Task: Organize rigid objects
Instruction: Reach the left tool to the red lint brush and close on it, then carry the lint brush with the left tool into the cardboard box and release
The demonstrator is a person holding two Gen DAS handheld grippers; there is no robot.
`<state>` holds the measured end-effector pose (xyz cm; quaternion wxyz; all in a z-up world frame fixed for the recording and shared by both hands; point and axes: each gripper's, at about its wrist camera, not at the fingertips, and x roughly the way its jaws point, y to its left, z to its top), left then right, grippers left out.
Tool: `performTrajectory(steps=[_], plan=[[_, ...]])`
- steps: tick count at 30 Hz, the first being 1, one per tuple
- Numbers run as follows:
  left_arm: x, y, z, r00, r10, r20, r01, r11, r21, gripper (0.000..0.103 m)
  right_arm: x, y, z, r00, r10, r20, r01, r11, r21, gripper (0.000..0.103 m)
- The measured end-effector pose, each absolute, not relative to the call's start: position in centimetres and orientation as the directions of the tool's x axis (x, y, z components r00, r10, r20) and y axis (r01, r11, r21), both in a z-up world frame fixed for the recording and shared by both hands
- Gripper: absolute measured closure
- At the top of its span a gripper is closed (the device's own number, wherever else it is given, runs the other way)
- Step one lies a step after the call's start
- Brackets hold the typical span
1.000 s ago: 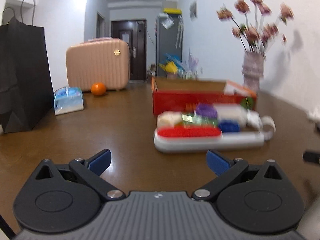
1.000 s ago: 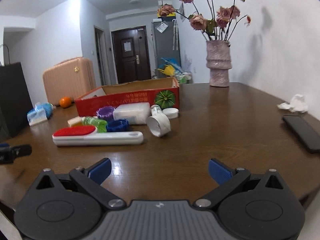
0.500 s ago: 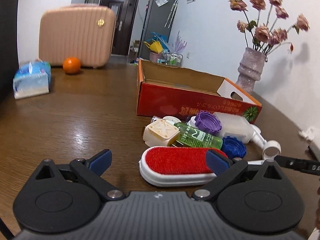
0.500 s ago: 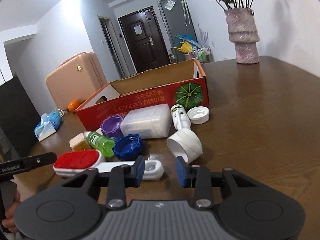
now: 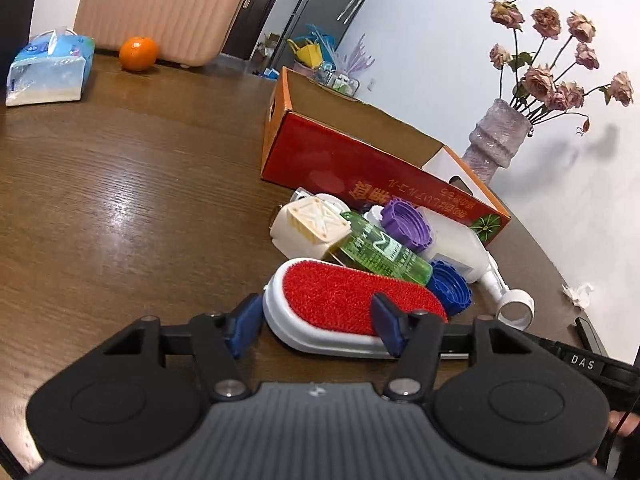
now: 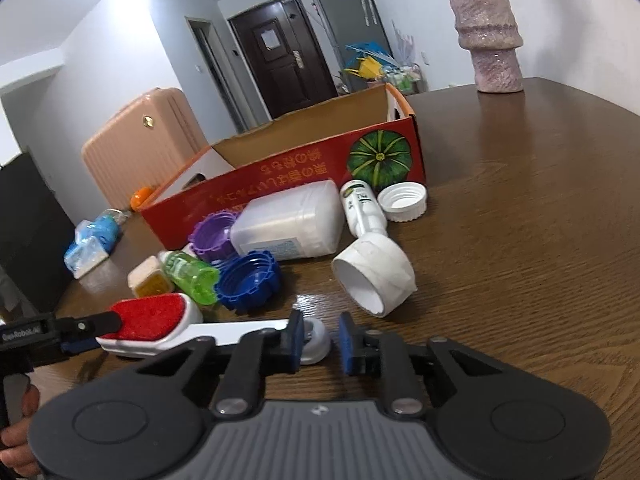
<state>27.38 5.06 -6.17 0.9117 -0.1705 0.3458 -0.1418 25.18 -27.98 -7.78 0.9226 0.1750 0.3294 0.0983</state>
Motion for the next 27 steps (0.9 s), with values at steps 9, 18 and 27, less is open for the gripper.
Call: performTrajectory(steps=[9,18,27], plan=[[22.2,4.0,-4.2,0.729,-0.341,-0.593,0.137,0.922,-0.362,0.043,20.6,-28.8,-7.6,0.804,0.312,-0.506,-0.082,0.901,0.425,0.089],[16.7,2.8,-1.5,0.791,-0.344,-0.506,0.169,0.918,-0.360,0.043,15.4,-29.8,-4.8,0.857,0.296,-0.421,-0.115,0.907,0.405,0.089],[17.7,2.3,2.3,0.839,-0.384,-0.385,0.246,0.900,-0.361,0.045,15.1,-30.2,-0.4,0.912,0.250,-0.324,-0.130,0.928,0.348,0.089]])
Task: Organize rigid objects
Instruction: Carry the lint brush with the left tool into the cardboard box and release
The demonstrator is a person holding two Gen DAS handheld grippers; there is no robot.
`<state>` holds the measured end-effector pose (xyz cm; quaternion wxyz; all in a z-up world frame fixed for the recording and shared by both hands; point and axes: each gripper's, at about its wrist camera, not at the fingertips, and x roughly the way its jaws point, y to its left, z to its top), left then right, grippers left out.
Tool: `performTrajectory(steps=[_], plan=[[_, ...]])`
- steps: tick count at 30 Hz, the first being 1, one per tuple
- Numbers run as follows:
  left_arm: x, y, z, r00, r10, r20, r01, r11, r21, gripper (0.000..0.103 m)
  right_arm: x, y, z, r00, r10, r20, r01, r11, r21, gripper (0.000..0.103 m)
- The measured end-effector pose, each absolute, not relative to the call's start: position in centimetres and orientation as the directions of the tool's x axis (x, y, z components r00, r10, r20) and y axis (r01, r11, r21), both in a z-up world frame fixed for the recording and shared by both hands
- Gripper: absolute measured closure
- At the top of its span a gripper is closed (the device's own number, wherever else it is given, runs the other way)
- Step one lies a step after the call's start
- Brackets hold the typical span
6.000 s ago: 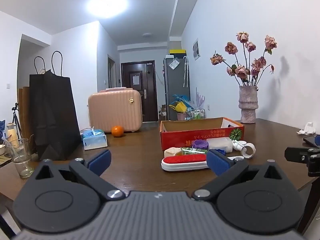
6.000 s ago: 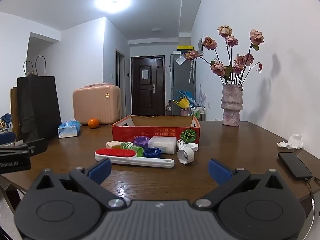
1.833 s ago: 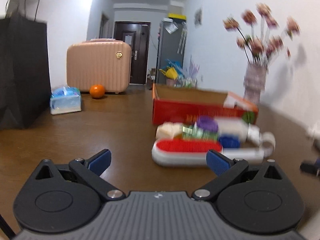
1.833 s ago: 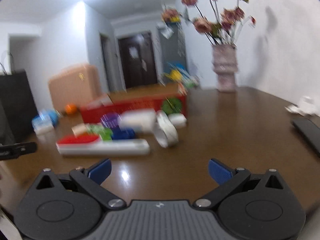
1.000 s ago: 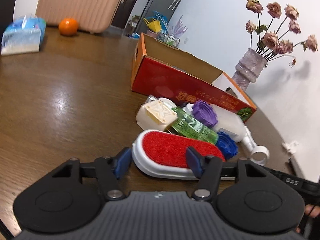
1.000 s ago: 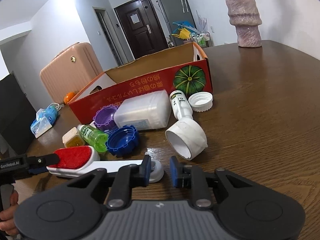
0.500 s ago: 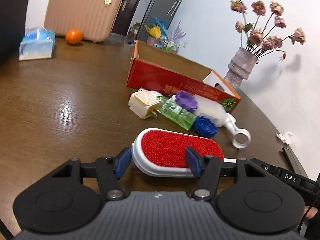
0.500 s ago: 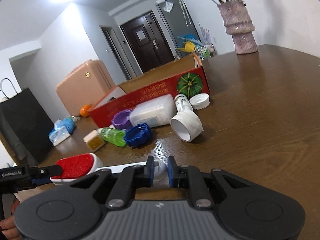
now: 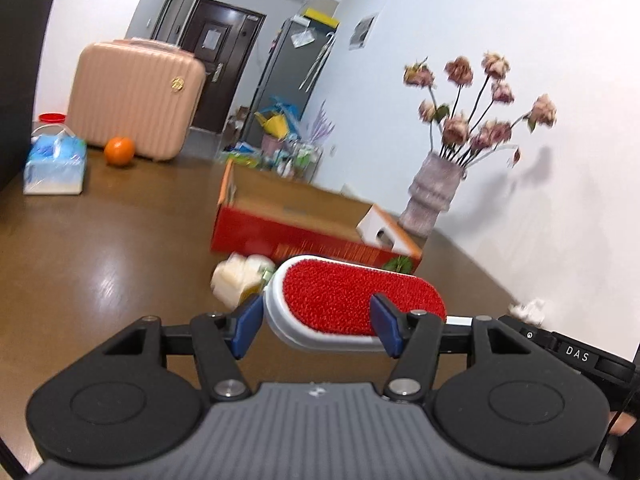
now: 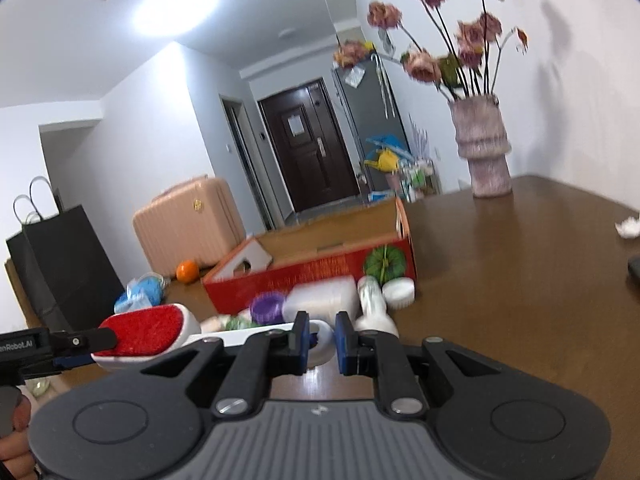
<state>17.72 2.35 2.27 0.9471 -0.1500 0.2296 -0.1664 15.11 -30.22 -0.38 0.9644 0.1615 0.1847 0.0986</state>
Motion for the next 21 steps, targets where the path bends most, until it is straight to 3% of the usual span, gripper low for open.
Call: performTrajectory(steps=[7,13,21], plan=[[25.4,1.2,5.8,0.841,-0.419,-0.341,0.290,0.883,-0.370,0.044,21.0,-31.2,3.4,0.937,0.210,-0.280,-0.115,0.941,0.320,0.089],[34.4,0.1,8.8,0.827,-0.428,-0.365,0.283,0.878,-0.386,0.045,29.3,-32.9,6.7,0.935,0.218,-0.280,-0.107,0.926,0.361,0.089],[47.8,-0.3,7.2,0.795,-0.396,-0.459,0.216,0.892,-0.397,0.045,44.2,-34.1,5.8,0.890,0.236,-0.389,-0.058,0.907,0.417,0.089]])
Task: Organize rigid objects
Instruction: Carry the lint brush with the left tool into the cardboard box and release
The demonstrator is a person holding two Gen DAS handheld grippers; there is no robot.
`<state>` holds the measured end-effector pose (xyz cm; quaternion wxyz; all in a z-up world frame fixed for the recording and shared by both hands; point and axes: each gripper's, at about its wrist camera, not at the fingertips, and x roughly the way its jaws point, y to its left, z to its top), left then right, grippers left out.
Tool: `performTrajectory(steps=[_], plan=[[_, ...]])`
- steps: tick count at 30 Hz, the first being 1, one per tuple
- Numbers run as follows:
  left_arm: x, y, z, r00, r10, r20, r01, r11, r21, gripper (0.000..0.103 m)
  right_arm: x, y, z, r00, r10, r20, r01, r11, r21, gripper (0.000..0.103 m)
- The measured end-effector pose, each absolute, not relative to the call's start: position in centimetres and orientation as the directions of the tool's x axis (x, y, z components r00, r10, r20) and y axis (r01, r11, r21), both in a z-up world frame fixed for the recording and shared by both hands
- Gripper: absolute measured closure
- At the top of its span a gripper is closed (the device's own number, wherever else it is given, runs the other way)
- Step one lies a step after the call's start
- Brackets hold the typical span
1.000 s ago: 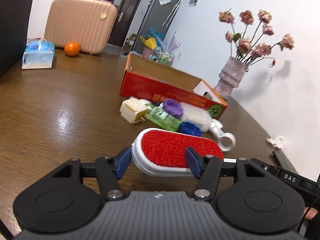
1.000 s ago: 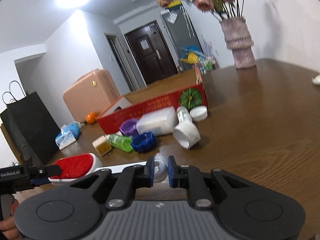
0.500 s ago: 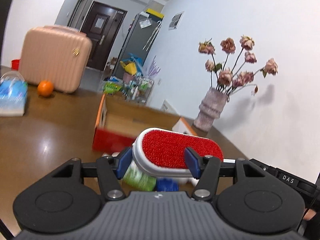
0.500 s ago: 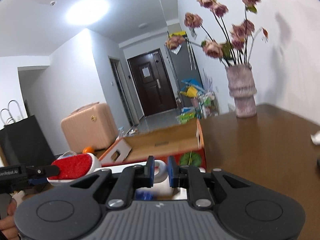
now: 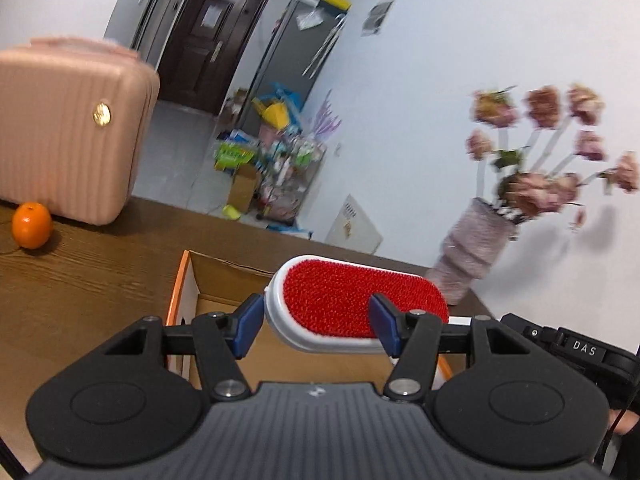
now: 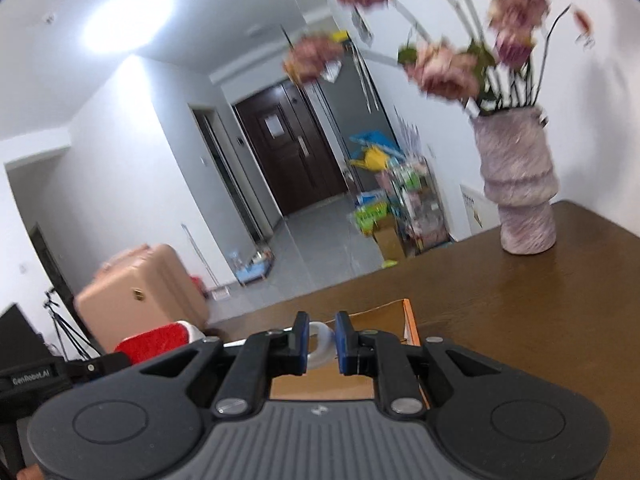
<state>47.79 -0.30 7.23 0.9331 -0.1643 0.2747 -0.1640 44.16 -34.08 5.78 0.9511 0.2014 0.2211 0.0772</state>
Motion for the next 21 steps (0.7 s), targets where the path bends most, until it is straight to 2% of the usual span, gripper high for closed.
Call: performTrajectory(steps=[6,12,16,17,19,21], plan=[[55.7,-0.2,2.2,0.747,-0.369,-0.553,0.133,0.898,-0.420,0.045,53.0,-33.2,1.1,0.831,0.221,-0.511,-0.021,0.930,0.368,0.089],[59.7,-1.0,-0.3,0.726,-0.312,-0.612,0.082,0.924,-0.374,0.044,58.9,-31.3,-2.1,0.772,0.172,-0.612,-0.002,0.964,0.268,0.089],[61.3,-2.4,-1.0,0.680,-0.238,-0.693,0.061,0.961,-0.270,0.031,60.5,-30.4,-3.2,0.729,0.202,-0.654,-0.030,0.964,0.264,0.087],[61.4,-3.1,-1.1,0.677,-0.216,-0.704,0.072,0.971,-0.228,0.030,60.7,-30.2,-3.5,0.718,0.237,-0.654,-0.050,0.955,0.292,0.084],[61.3,-4.2,-0.9,0.692,-0.186,-0.698,0.099,0.982,-0.163,0.024,60.9,-29.8,-3.6,0.711,0.231,-0.664,-0.058,0.960,0.273,0.071],[60.7,-4.7,-0.4,0.716,-0.175,-0.676,0.119,0.984,-0.129,0.022,60.4,-29.2,-3.2,0.729,0.207,-0.653,-0.057,0.968,0.243,0.068]])
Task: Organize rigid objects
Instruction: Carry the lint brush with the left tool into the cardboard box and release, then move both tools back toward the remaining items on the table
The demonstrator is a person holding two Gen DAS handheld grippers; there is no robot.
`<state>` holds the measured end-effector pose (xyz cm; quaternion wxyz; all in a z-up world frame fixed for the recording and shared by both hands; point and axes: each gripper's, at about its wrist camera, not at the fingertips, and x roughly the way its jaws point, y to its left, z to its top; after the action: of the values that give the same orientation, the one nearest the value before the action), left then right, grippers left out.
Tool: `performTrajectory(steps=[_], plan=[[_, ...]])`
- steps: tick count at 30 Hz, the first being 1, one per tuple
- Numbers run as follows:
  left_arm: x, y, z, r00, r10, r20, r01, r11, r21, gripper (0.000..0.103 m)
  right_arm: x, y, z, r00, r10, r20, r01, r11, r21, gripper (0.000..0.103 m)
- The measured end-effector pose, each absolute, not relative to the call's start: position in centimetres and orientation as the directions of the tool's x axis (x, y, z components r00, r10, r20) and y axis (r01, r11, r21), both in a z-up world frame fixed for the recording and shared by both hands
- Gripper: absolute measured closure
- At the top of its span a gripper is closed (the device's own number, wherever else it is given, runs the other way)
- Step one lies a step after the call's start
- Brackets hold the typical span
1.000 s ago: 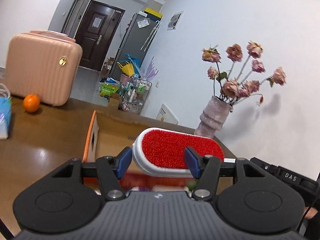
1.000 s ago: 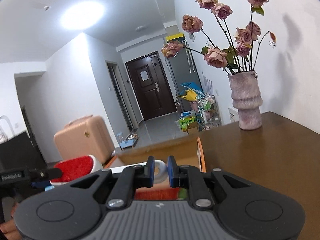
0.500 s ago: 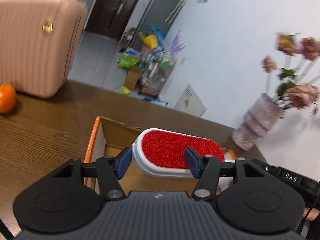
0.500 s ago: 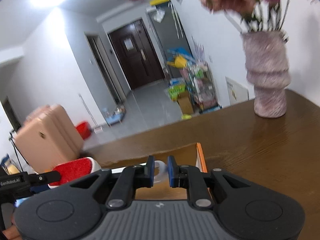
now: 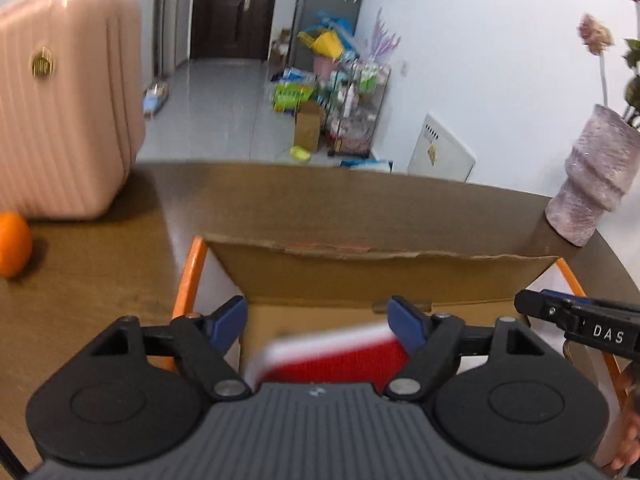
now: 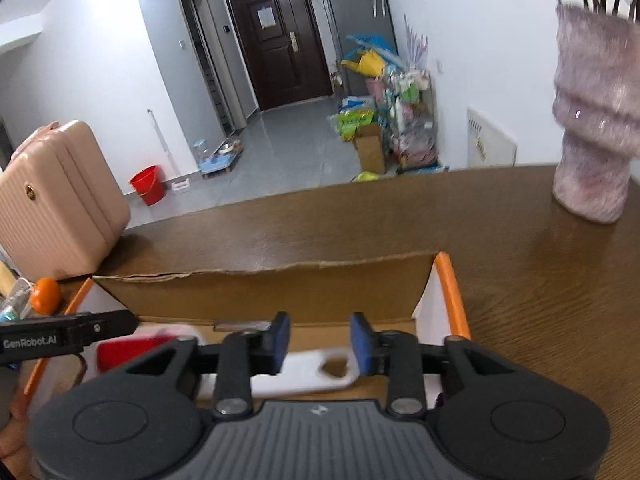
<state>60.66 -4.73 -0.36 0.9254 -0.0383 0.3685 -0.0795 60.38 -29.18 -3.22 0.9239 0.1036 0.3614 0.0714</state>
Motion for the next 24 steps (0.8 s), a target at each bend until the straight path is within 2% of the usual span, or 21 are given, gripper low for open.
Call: performTrajectory(steps=[3,11,13,18,24], plan=[[58.8,-4.5,1.3,0.747,-0.184,-0.639,0.140,0.983,-0.119,0.020,59.1,-29.5,-1.7,0.746,0.222,-0.627,-0.068,0.963,0.261,0.066],[47.5,-1.3,6.4,0.856,-0.214,-0.470,0.212,0.976,-0.058,0.000,49.3,-31.5,4.6,0.815,0.267,-0.514,-0.182,0.960,0.211,0.036],[43.0,-0.3,6.8,0.886,-0.212,-0.412,0.212,0.976,-0.046,0.000,45.9,-31.8,5.4,0.831,0.287,-0.477,-0.206,0.954,0.216,0.026],[32.9,0.8,6.1,0.923,-0.194,-0.331,0.197,0.980,-0.025,0.000,36.4,-31.6,5.8,0.846,0.326,-0.421,-0.258,0.943,0.212,0.021],[22.7,0.8,4.9,0.950,-0.193,-0.245,0.209,0.977,0.038,0.000,26.7,-30.5,4.5,0.888,0.274,-0.369,-0.241,0.961,0.134,0.018]])
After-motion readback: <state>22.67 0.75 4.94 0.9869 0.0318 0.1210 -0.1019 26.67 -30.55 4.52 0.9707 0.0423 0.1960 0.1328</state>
